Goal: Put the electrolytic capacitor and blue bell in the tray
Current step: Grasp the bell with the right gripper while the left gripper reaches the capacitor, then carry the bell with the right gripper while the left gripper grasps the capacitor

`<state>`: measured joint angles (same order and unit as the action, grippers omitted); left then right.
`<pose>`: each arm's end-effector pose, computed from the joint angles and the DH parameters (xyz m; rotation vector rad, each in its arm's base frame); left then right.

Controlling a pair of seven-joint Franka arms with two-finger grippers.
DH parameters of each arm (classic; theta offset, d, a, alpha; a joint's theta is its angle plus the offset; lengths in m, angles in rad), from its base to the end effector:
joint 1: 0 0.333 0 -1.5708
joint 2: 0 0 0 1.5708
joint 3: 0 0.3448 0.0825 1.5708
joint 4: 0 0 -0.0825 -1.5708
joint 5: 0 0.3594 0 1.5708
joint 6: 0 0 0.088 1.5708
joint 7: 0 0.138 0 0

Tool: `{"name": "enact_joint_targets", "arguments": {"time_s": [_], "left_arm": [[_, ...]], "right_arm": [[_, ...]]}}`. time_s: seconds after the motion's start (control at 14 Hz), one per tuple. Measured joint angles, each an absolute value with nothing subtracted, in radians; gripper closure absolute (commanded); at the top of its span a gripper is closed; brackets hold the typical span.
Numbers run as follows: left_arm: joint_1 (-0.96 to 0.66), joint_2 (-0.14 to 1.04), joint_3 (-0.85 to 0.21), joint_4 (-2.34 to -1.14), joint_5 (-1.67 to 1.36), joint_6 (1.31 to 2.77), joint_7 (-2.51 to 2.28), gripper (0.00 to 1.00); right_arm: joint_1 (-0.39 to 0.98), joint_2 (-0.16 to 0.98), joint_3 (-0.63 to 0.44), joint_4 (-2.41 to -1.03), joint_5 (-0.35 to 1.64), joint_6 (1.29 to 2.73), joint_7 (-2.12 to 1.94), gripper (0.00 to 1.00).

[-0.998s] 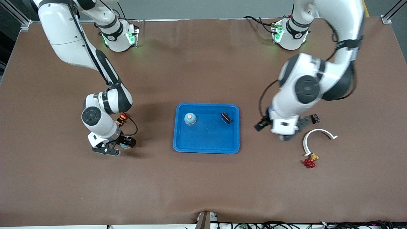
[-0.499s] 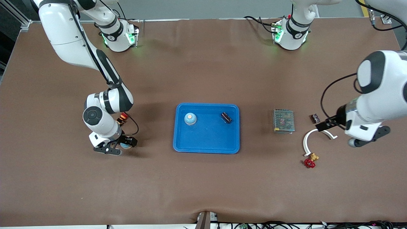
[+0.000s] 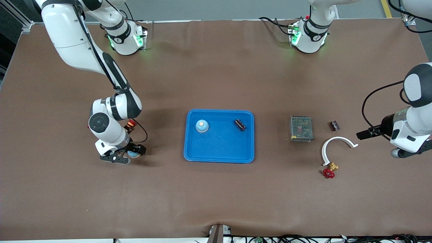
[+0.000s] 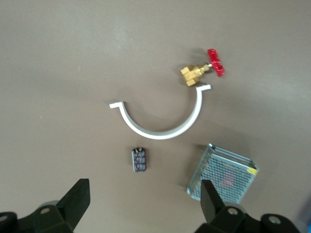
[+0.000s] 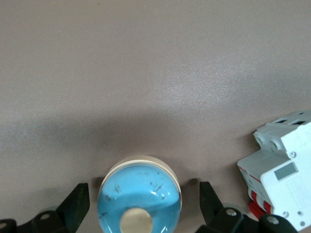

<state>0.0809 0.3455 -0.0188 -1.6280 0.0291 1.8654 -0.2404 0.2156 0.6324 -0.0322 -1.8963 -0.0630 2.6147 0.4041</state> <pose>0.6285 0.0434 0.4179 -3.0734 -0.4540 0.1644 0.6330 0.1191 0.1861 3.1023 -0.2496 0.1518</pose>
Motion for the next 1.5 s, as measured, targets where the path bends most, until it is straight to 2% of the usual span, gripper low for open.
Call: {"name": "enact_joint_targets", "arguments": {"time_s": [0.21, 0.43, 0.57, 0.64, 0.71, 1.0, 1.5], "left_arm": [[0.102, 0.344, -0.019, -1.749, 0.05, 2.008, -0.192, 0.0], [0.107, 0.329, -0.021, -1.874, 0.054, 2.135, -0.183, 0.0], [0.107, 0.303, -0.024, -1.971, 0.054, 2.226, -0.183, 0.0], [0.107, 0.29, -0.025, -2.019, 0.054, 2.269, -0.185, 0.0], [0.107, 0.28, -0.025, -2.06, 0.054, 2.3, -0.19, 0.0], [0.107, 0.267, -0.026, -2.161, 0.054, 2.38, -0.207, 0.0], [0.122, 0.324, -0.026, -2.211, 0.054, 2.457, -0.214, 0.0]], "right_arm": [[0.216, 0.632, -0.032, -1.897, -0.063, 2.615, 0.404, 0.01], [0.216, 0.632, -0.03, -1.897, -0.063, 2.614, 0.404, 0.4], [0.216, 0.632, -0.029, -1.897, -0.063, 2.614, 0.404, 0.6], [0.216, 0.631, -0.028, -1.896, -0.063, 2.614, 0.404, 0.85], [0.216, 0.632, -0.026, -1.896, -0.063, 2.614, 0.404, 1.0], [0.236, 0.629, -0.016, -1.889, -0.063, 2.58, 0.407, 1.0], [0.265, 0.57, 0.099, -1.755, -0.062, 2.339, 0.67, 1.0]]}}
